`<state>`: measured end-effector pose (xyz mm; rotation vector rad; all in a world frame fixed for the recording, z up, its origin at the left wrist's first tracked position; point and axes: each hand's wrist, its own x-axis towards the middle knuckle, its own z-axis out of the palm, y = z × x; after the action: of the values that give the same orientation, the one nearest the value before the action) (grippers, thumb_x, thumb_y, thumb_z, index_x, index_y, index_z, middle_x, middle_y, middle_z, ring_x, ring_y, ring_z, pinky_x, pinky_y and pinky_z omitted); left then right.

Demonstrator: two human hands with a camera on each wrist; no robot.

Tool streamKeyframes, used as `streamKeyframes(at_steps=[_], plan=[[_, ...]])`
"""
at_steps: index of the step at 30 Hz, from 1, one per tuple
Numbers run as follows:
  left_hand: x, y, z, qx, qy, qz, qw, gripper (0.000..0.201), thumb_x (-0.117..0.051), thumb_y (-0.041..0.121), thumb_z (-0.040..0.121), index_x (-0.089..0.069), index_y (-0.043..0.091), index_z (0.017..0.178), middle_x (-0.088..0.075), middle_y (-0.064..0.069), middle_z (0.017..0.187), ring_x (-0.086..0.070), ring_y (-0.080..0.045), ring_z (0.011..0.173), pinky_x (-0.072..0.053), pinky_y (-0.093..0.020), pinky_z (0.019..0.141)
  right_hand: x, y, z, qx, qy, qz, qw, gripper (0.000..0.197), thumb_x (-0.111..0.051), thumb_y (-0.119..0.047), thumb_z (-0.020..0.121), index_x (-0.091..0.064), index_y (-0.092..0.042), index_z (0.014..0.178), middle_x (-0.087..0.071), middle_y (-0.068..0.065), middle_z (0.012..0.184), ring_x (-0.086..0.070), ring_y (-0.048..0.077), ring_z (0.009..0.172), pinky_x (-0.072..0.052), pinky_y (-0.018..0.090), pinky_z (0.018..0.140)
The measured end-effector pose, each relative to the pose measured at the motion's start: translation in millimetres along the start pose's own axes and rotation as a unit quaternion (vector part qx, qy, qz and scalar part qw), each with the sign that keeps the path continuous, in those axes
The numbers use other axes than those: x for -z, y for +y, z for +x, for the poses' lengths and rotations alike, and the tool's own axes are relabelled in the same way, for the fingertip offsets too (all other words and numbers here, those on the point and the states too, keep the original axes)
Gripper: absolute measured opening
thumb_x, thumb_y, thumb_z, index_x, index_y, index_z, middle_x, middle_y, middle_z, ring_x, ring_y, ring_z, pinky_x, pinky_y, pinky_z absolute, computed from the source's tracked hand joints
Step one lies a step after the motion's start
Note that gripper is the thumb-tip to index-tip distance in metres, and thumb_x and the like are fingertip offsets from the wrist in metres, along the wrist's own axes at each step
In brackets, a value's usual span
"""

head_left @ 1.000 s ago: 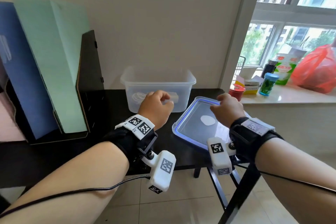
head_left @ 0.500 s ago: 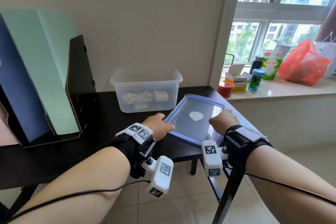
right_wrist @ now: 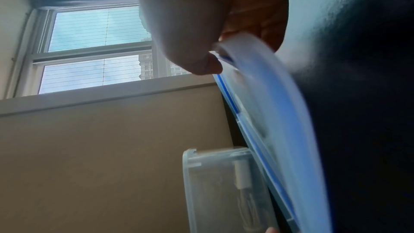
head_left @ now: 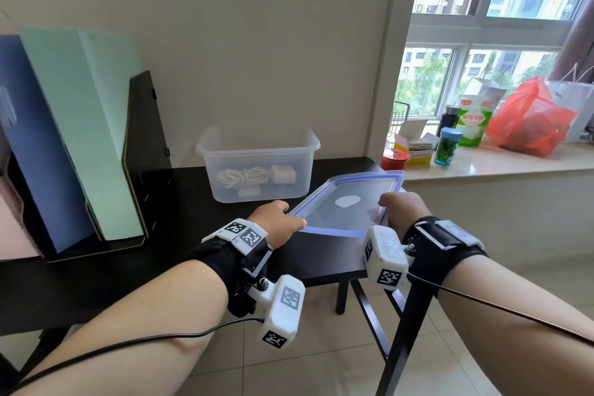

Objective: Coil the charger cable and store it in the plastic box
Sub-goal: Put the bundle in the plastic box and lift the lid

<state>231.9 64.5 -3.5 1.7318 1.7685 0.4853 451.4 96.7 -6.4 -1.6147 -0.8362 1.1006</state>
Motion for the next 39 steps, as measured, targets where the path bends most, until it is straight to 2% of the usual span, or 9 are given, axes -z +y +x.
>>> streamKeyframes(at_steps=[3, 6, 9, 12, 18, 26, 30, 35, 39], plan=[[-0.2, 0.0, -1.8, -0.01, -0.006, -0.002, 1.0, 0.065, -0.056, 0.039, 0.085, -0.035, 0.013, 0.142, -0.05, -0.005, 0.138, -0.051, -0.021, 0.123, -0.037, -0.027, 0.097, -0.7, -3.7, -3.4, 0.048, 0.017, -0.001, 0.999, 0.013, -0.044, -0.007, 0.07, -0.053, 0.001, 0.076, -0.064, 0.028, 0.091, -0.055, 0.03, 0.071, -0.045, 0.038, 0.065], [1.2, 1.5, -2.8, -0.027, -0.003, -0.008, 1.0, 0.053, -0.055, 0.039, 0.085, -0.047, 0.016, 0.132, -0.06, -0.003, 0.12, -0.058, -0.022, 0.111, -0.042, -0.031, 0.095, -5.9, -12.5, -5.2, 0.145, 0.049, -0.012, 0.988, 0.042, -0.046, -0.017, 0.064, -0.056, 0.012, 0.093, -0.065, 0.034, 0.1, -0.054, 0.029, 0.065, -0.046, 0.04, 0.058], [6.2, 1.6, -0.7, -0.029, 0.011, -0.024, 0.999, 0.065, -0.056, 0.039, 0.086, -0.035, 0.015, 0.142, -0.051, -0.007, 0.137, -0.052, -0.023, 0.122, -0.038, -0.029, 0.1, -13.0, -27.1, -11.4, 0.231, 0.08, -0.054, 0.968, 0.053, -0.046, -0.04, 0.067, -0.057, 0.007, 0.088, -0.067, 0.03, 0.09, -0.058, 0.037, 0.068, -0.052, 0.05, 0.074], [15.2, 1.5, 3.2, -0.035, 0.03, -0.042, 0.998, 0.067, -0.054, 0.039, 0.088, -0.03, 0.016, 0.145, -0.043, -0.008, 0.146, -0.048, -0.024, 0.127, -0.036, -0.028, 0.101, -18.1, -45.0, -23.6, 0.296, 0.095, -0.077, 0.947, 0.039, -0.046, -0.038, 0.084, -0.06, -0.001, 0.081, -0.069, 0.024, 0.083, -0.063, 0.037, 0.075, -0.052, 0.047, 0.076], [37.9, -2.5, 11.4, -0.039, 0.119, -0.066, 0.99, 0.055, -0.054, 0.034, 0.088, -0.039, 0.018, 0.139, -0.049, -0.003, 0.138, -0.052, -0.023, 0.12, -0.04, -0.029, 0.098, -30.2, -74.4, -20.5, 0.321, 0.09, -0.086, 0.939, 0.026, -0.051, -0.037, 0.088, -0.064, -0.016, 0.092, -0.058, -0.006, 0.072, -0.05, 0.01, 0.064, -0.038, 0.023, 0.064], [83.9, -17.3, 30.6, -0.008, 0.279, -0.078, 0.957, 0.053, -0.054, 0.033, 0.083, -0.044, 0.015, 0.132, -0.041, -0.014, 0.139, -0.044, -0.031, 0.126, -0.034, -0.037, 0.109, -63.2, -105.9, -16.8, 0.407, 0.092, -0.211, 0.884, 0.026, -0.052, -0.034, 0.083, -0.065, -0.018, 0.099, -0.068, 0.004, 0.096, -0.059, 0.027, 0.092, -0.048, 0.038, 0.087], [97.0, -27.4, 39.7, 0.023, 0.319, -0.072, 0.945, 0.055, -0.054, 0.033, 0.084, -0.042, 0.016, 0.134, -0.031, -0.015, 0.144, -0.035, -0.033, 0.131, -0.026, -0.034, 0.11, -85.6, -112.6, -5.9, 0.429, 0.079, -0.285, 0.854, 0.031, -0.055, -0.032, 0.084, -0.061, -0.024, 0.114, -0.064, 0.002, 0.112, -0.046, 0.029, 0.112, -0.035, 0.031, 0.095], [103.6, -41.0, 54.0, 0.046, 0.283, -0.121, 0.95, 0.066, -0.05, 0.034, 0.087, -0.026, 0.012, 0.144, -0.026, -0.017, 0.149, -0.033, -0.036, 0.134, -0.029, -0.037, 0.108, -112.8, -109.6, 1.5, 0.439, 0.056, -0.321, 0.837, 0.036, -0.061, -0.031, 0.083, -0.057, -0.028, 0.118, -0.059, -0.002, 0.119, -0.04, 0.027, 0.117, -0.028, 0.024, 0.089], [103.6, -51.6, 63.9, 0.024, 0.282, -0.184, 0.941, 0.065, -0.049, 0.035, 0.088, -0.027, 0.009, 0.143, -0.038, -0.016, 0.146, -0.044, -0.033, 0.127, -0.036, -0.035, 0.102, -127.4, -102.8, 8.6, 0.454, 0.03, -0.376, 0.807, 0.043, -0.063, -0.033, 0.081, -0.054, -0.032, 0.123, -0.058, -0.007, 0.123, -0.037, 0.024, 0.118, -0.033, 0.031, 0.096]])
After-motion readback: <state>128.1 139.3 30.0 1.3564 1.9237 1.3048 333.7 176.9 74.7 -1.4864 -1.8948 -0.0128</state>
